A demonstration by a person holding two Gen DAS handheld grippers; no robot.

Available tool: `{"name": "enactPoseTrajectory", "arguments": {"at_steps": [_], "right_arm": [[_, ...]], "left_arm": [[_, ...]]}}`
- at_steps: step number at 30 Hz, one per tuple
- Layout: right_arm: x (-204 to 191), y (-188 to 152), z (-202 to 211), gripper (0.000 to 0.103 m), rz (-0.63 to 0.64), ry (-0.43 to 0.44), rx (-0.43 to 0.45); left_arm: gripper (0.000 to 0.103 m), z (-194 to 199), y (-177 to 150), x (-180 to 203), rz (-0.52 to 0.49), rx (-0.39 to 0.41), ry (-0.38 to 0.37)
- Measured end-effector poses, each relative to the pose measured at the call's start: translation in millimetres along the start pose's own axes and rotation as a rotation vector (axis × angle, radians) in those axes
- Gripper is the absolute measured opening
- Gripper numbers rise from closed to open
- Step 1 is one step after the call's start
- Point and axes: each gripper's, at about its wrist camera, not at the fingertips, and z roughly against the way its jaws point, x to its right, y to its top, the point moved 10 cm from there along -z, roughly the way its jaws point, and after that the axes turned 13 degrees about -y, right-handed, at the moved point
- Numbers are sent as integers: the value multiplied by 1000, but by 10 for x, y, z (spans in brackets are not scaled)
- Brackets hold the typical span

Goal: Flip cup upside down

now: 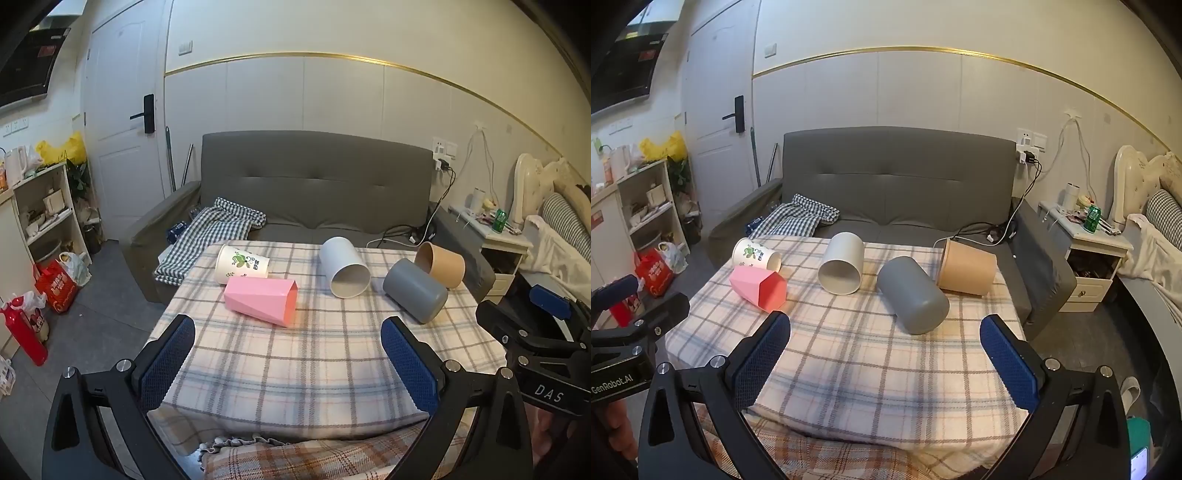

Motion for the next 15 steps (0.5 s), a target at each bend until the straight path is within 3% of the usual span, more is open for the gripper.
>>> {"name": "enactPoseTrajectory", "arguments": {"at_steps": [15], "right_arm": [[-4,-3,-3,103,1,-1,0]], "left_arm": [[103,-21,6,-3,-1,-2,0]]}}
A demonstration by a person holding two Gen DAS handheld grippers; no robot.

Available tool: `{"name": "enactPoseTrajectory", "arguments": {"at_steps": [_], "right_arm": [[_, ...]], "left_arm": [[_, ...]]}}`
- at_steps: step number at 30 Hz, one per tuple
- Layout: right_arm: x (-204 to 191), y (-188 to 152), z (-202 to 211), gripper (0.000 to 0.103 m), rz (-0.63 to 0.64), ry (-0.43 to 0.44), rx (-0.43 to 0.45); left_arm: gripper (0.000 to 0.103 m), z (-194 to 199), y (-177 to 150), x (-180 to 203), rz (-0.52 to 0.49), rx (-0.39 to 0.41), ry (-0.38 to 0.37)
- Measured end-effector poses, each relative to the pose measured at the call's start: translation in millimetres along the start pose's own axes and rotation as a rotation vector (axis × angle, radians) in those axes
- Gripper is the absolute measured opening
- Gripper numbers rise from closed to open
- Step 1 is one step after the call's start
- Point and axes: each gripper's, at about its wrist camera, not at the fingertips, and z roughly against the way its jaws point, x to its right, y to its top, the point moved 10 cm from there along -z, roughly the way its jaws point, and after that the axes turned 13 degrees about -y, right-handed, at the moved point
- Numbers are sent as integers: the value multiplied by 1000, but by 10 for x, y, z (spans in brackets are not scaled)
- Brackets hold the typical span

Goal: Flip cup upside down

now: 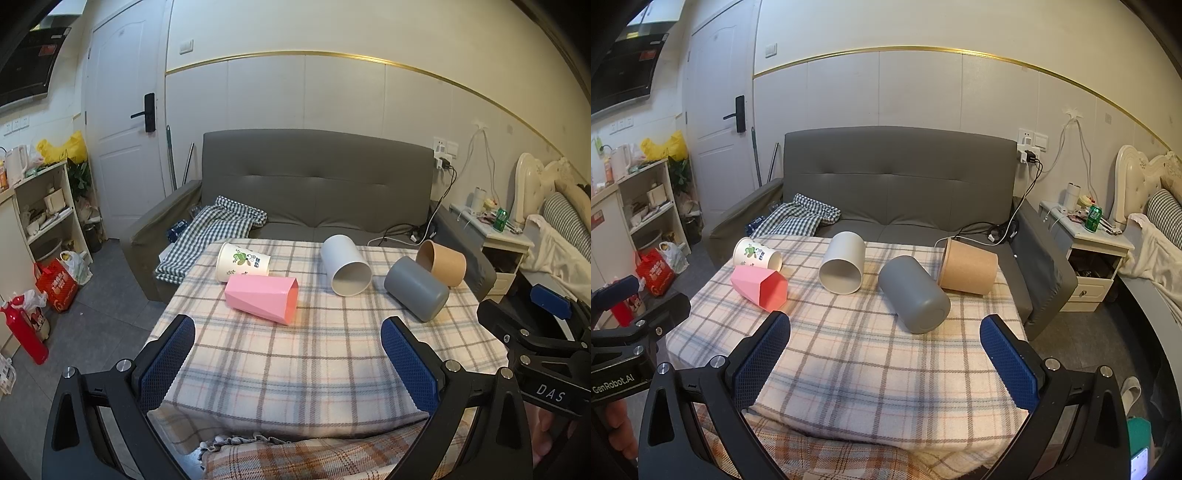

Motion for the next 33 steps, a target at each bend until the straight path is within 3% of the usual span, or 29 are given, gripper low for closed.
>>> {"name": "enactPoseTrajectory", "arguments": {"at_steps": [33], "right_arm": [[-130,-52,21,103,-2,4,-7]], "left_arm": [[103,30,-25,-14,1,-5,3]]}}
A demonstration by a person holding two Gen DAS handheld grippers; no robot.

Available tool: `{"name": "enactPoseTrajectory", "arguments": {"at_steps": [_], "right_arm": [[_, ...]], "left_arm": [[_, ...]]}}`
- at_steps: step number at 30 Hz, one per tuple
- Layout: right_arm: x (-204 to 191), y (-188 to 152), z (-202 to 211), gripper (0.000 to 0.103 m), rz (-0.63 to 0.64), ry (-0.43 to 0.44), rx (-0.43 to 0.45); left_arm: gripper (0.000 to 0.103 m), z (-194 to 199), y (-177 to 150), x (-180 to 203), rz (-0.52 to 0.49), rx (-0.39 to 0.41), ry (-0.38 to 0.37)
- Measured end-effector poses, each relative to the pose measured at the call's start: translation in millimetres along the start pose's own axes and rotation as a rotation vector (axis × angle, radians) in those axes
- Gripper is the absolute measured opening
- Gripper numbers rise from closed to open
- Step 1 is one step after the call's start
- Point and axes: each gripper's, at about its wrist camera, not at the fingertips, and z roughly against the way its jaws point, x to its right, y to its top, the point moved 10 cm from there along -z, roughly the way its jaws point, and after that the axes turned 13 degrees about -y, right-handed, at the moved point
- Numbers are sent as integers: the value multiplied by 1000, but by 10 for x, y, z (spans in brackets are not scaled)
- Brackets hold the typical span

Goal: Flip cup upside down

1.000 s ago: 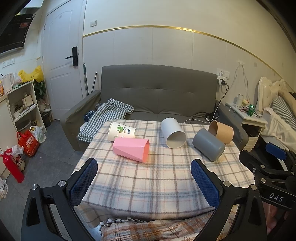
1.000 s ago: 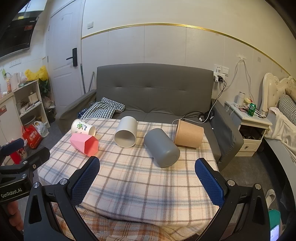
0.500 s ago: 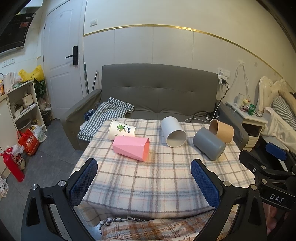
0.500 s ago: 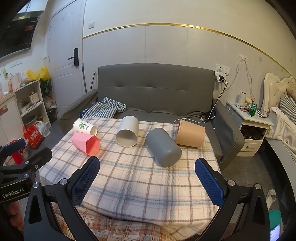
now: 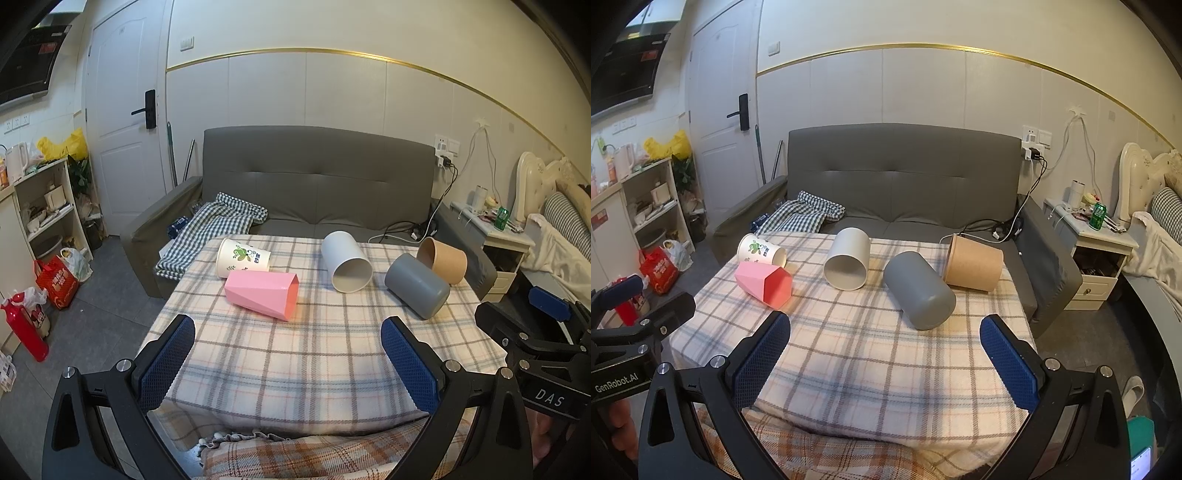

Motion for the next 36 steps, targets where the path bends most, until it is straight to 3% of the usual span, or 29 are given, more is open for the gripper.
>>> {"name": "enactPoseTrajectory", "arguments": {"at_steps": [14,20,31,36], "right_arm": [[-74,-91,30,103,9,0,1],[-156,-75,90,103,37,13,4],[-410,231,40,103,126,72,5],[-688,421,-57,103,192,145,6]], "left_arm": [[103,-7,-147,-22,29,-12,-4],[103,-7,-45,-94,55,-24,-1],[103,-43,127,-433,92,-47,19],[103,-135,222,-679,116,-67,34]]}}
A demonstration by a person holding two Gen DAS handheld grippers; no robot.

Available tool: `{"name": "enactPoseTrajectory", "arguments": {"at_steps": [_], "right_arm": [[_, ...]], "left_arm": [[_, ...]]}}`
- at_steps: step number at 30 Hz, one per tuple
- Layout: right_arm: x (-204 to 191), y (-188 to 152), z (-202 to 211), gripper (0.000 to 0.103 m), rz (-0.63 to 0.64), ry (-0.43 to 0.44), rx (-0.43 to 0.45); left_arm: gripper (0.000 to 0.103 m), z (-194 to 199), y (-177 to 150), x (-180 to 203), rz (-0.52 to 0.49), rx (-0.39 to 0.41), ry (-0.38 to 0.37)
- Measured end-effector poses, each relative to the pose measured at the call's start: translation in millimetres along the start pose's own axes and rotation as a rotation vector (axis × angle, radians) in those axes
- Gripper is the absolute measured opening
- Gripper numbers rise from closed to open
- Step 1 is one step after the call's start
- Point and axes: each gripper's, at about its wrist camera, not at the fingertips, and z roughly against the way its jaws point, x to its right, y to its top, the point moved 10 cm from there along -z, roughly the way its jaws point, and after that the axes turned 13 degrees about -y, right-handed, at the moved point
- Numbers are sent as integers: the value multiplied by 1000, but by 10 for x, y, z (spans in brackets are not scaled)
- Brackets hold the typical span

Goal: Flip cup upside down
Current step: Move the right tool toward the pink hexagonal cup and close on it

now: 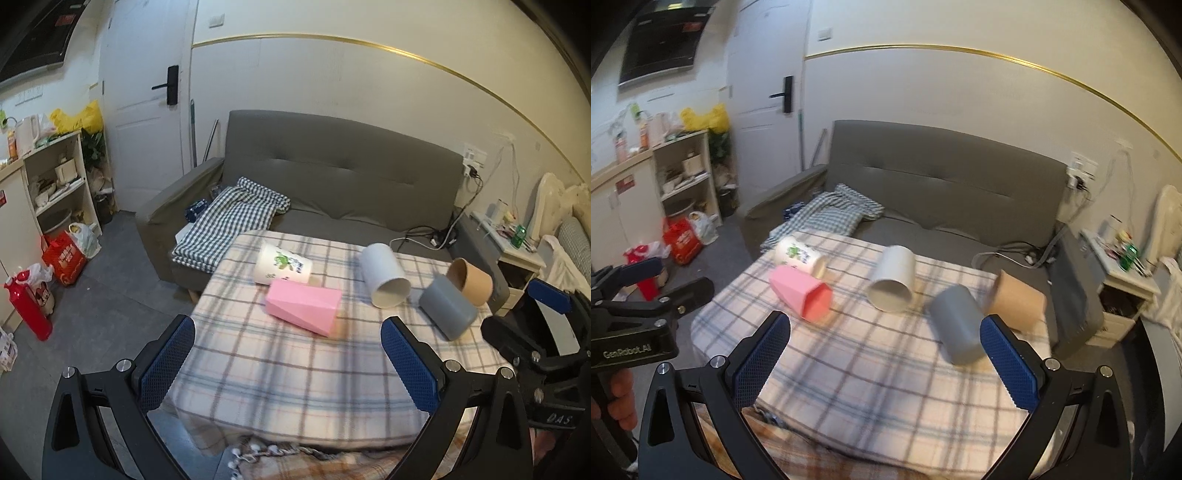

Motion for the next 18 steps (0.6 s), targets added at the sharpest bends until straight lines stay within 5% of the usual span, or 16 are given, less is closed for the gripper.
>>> {"name": "enactPoseTrajectory", "arguments": {"at_steps": [8,18], "right_arm": [[-752,80,-619,103,292,140,-110],[-1455,-176,-1532,103,447,264,-243]], "left_arm": [[103,-340,-1,-468,27,-70,61],[103,-772,-282,-966,62,-172,135]]}}
